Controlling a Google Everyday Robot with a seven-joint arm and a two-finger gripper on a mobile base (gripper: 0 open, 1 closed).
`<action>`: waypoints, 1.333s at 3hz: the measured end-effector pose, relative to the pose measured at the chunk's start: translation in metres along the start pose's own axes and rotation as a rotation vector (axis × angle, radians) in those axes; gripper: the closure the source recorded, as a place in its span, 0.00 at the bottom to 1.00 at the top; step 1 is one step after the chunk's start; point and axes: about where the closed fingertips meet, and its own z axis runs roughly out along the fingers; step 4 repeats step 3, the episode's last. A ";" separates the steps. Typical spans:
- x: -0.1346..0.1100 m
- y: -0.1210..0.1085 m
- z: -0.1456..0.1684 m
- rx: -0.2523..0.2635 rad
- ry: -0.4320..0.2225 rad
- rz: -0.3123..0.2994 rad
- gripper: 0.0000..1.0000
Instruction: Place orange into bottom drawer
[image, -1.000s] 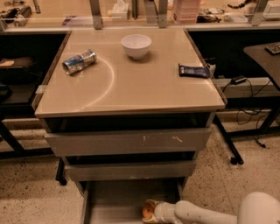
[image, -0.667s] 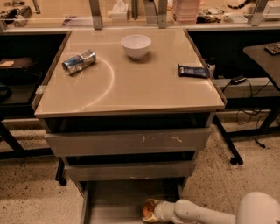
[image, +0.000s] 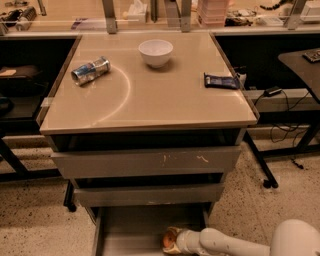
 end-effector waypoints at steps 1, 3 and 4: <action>0.000 0.000 0.000 0.000 0.000 0.000 0.17; 0.000 0.000 0.000 0.000 0.000 0.000 0.00; 0.000 0.000 0.000 0.000 0.000 0.000 0.00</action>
Offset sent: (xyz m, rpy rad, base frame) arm 0.0000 0.0000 0.0000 0.0000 0.0000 0.0000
